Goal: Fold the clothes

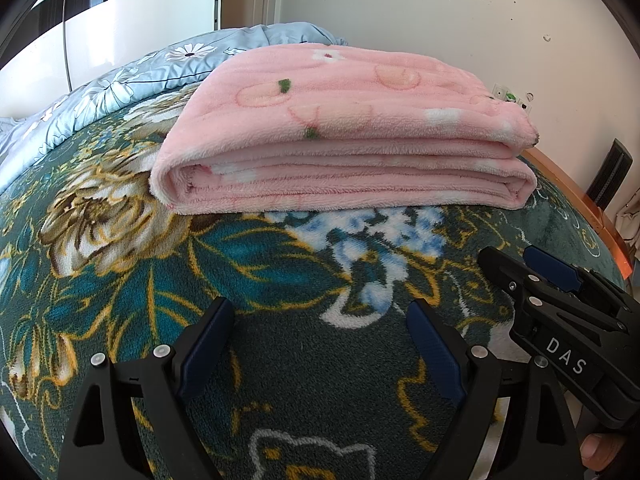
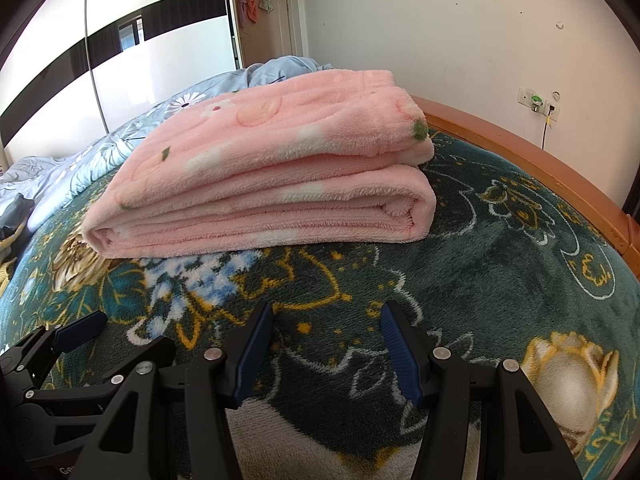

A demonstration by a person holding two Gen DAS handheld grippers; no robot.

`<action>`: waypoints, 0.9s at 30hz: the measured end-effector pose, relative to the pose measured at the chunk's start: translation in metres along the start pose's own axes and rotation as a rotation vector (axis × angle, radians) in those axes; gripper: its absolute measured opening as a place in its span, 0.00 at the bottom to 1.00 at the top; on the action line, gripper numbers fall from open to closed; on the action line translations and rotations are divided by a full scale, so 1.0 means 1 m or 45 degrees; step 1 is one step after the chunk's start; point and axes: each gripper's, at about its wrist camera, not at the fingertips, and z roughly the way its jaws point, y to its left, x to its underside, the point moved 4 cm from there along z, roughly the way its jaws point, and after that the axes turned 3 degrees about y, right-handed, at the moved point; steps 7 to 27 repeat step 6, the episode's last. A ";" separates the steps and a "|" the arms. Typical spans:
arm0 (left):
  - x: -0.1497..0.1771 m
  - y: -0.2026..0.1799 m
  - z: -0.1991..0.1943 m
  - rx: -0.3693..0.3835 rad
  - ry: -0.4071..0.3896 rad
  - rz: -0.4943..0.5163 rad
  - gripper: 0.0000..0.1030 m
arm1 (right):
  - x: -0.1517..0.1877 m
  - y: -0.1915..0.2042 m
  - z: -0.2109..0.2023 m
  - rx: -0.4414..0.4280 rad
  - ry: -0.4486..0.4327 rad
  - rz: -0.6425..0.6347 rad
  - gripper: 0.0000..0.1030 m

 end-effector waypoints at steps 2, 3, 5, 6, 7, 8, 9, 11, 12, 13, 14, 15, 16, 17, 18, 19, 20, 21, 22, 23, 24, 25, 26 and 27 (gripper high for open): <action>0.000 0.000 0.000 0.001 -0.001 0.000 0.86 | 0.000 0.000 0.000 0.001 0.000 -0.001 0.58; 0.000 0.000 0.000 0.002 -0.001 -0.001 0.86 | 0.000 0.000 0.000 0.003 0.000 -0.003 0.58; 0.000 0.000 -0.001 0.005 -0.002 -0.003 0.86 | 0.000 0.001 0.001 0.003 0.000 -0.002 0.58; 0.000 0.000 -0.001 0.005 -0.002 -0.003 0.86 | 0.000 0.001 0.001 0.003 0.000 -0.002 0.58; 0.000 0.000 -0.001 0.005 -0.002 -0.003 0.86 | 0.000 0.001 0.001 0.003 0.000 -0.002 0.58; 0.000 0.000 -0.001 0.005 -0.002 -0.003 0.86 | 0.000 0.001 0.001 0.003 0.000 -0.002 0.58; 0.000 0.000 -0.001 0.005 -0.002 -0.003 0.86 | 0.000 0.001 0.001 0.003 0.000 -0.002 0.58; 0.000 0.000 -0.001 0.005 -0.002 -0.003 0.86 | 0.000 0.001 0.001 0.003 0.000 -0.002 0.58; 0.000 0.000 -0.001 0.005 -0.002 -0.003 0.86 | 0.000 0.001 0.001 0.003 0.000 -0.002 0.58; 0.000 0.000 -0.001 0.005 -0.002 -0.003 0.86 | 0.000 0.001 0.001 0.003 0.000 -0.002 0.58; 0.000 0.000 -0.001 0.005 -0.002 -0.003 0.86 | 0.000 0.001 0.001 0.003 0.000 -0.002 0.58; 0.000 0.000 -0.001 0.005 -0.002 -0.003 0.86 | 0.000 0.001 0.001 0.003 0.000 -0.002 0.58; 0.000 0.000 -0.001 0.005 -0.002 -0.003 0.86 | 0.000 0.001 0.001 0.003 0.000 -0.002 0.58; 0.000 0.000 -0.001 0.005 -0.002 -0.003 0.86 | 0.000 0.001 0.001 0.003 0.000 -0.002 0.58; 0.000 0.000 -0.001 0.005 -0.002 -0.003 0.86 | 0.000 0.001 0.001 0.003 0.000 -0.002 0.58; 0.000 0.000 -0.001 0.005 -0.002 -0.003 0.86 | 0.000 0.001 0.001 0.003 0.000 -0.002 0.58; 0.000 0.000 -0.001 0.005 -0.002 -0.003 0.86 | 0.000 0.001 0.001 0.003 0.000 -0.002 0.58; 0.000 0.000 -0.001 0.005 -0.002 -0.003 0.86 | 0.000 0.001 0.001 0.003 0.000 -0.002 0.58; 0.000 0.000 -0.001 0.005 -0.002 -0.003 0.86 | 0.000 0.001 0.001 0.003 0.000 -0.002 0.58; 0.000 0.000 -0.001 0.005 -0.002 -0.003 0.86 | 0.000 0.001 0.001 0.003 0.000 -0.002 0.58; 0.000 0.000 -0.001 0.005 -0.002 -0.003 0.86 | 0.000 0.001 0.001 0.003 0.000 -0.002 0.58; 0.000 0.000 -0.001 0.005 -0.002 -0.003 0.86 | 0.000 0.001 0.001 0.003 0.000 -0.002 0.58; 0.000 0.000 -0.001 0.005 -0.002 -0.003 0.86 | 0.000 0.001 0.001 0.003 0.000 -0.002 0.58; 0.000 0.000 -0.001 0.005 -0.002 -0.003 0.86 | 0.000 0.001 0.001 0.003 0.000 -0.002 0.58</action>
